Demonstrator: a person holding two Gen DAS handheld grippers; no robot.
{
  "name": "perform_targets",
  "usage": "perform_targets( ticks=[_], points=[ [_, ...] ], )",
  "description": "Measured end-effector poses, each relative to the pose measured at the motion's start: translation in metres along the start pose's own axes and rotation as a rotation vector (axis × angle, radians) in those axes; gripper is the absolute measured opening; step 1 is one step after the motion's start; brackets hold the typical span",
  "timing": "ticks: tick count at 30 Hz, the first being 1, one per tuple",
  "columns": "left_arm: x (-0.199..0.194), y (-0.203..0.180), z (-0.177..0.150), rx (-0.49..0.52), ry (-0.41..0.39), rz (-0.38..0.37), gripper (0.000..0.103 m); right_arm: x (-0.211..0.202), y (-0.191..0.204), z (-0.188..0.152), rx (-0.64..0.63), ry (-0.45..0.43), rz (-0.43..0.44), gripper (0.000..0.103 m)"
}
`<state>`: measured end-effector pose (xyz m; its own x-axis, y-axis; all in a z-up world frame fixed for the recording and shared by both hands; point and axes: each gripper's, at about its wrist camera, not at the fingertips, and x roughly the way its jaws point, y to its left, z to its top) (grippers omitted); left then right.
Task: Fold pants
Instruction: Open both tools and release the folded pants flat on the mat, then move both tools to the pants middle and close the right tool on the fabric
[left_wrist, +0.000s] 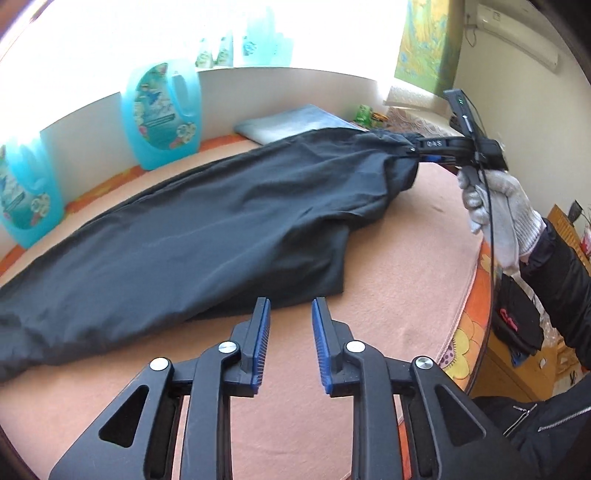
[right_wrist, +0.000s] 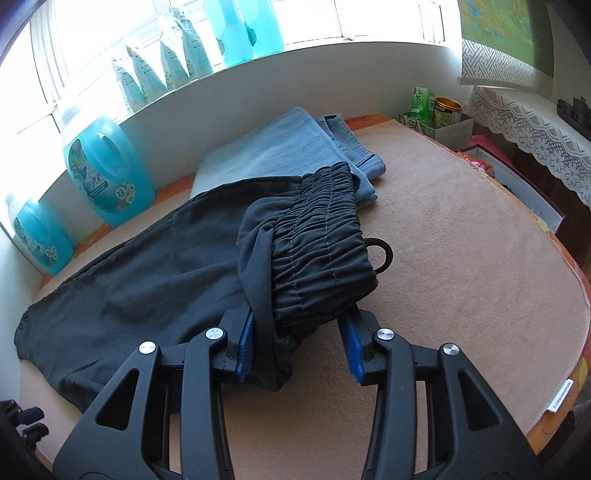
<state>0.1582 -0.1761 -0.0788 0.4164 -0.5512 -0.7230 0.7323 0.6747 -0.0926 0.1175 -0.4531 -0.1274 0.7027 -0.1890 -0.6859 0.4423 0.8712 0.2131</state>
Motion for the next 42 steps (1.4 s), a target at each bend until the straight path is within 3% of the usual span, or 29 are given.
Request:
perform_targets(
  ticks=[3, 10, 17, 21, 26, 30, 37, 38, 40, 41, 42],
  points=[
    [-0.022, 0.029, -0.011, -0.075, -0.040, 0.068, 0.032, -0.022, 0.023, 0.000, -0.065, -0.044, -0.005, 0.042],
    [-0.069, 0.099, -0.048, -0.261, -0.101, 0.231, 0.036, -0.064, 0.091, 0.005, -0.213, -0.120, 0.117, 0.043],
    [-0.097, 0.172, -0.079, -0.410, -0.136, 0.390, 0.037, -0.064, 0.179, -0.030, -0.439, -0.041, 0.294, 0.043],
    [-0.103, 0.213, -0.096, -0.502, -0.136, 0.416, 0.039, -0.052, 0.212, -0.062, -0.532, 0.056, 0.333, 0.043],
    [-0.103, 0.254, -0.111, -0.598, -0.154, 0.452, 0.043, -0.031, 0.207, -0.098, -0.492, 0.190, 0.317, 0.043],
    [-0.097, 0.278, -0.116, -0.636, -0.154, 0.459, 0.044, -0.011, 0.191, -0.117, -0.417, 0.278, 0.315, 0.053],
    [-0.093, 0.316, -0.120, -0.702, -0.183, 0.495, 0.049, 0.013, 0.198, -0.119, -0.356, 0.286, 0.341, 0.053],
    [-0.094, 0.320, -0.121, -0.706, -0.189, 0.507, 0.049, 0.015, 0.201, -0.120, -0.362, 0.282, 0.345, 0.052],
    [-0.092, 0.328, -0.122, -0.711, -0.190, 0.532, 0.049, 0.017, 0.211, -0.122, -0.391, 0.277, 0.357, 0.027],
    [-0.091, 0.330, -0.122, -0.711, -0.188, 0.549, 0.049, 0.018, 0.215, -0.121, -0.394, 0.292, 0.375, 0.007],
    [-0.089, 0.332, -0.122, -0.706, -0.185, 0.560, 0.049, 0.016, 0.216, -0.120, -0.381, 0.297, 0.400, 0.006]
  ],
)
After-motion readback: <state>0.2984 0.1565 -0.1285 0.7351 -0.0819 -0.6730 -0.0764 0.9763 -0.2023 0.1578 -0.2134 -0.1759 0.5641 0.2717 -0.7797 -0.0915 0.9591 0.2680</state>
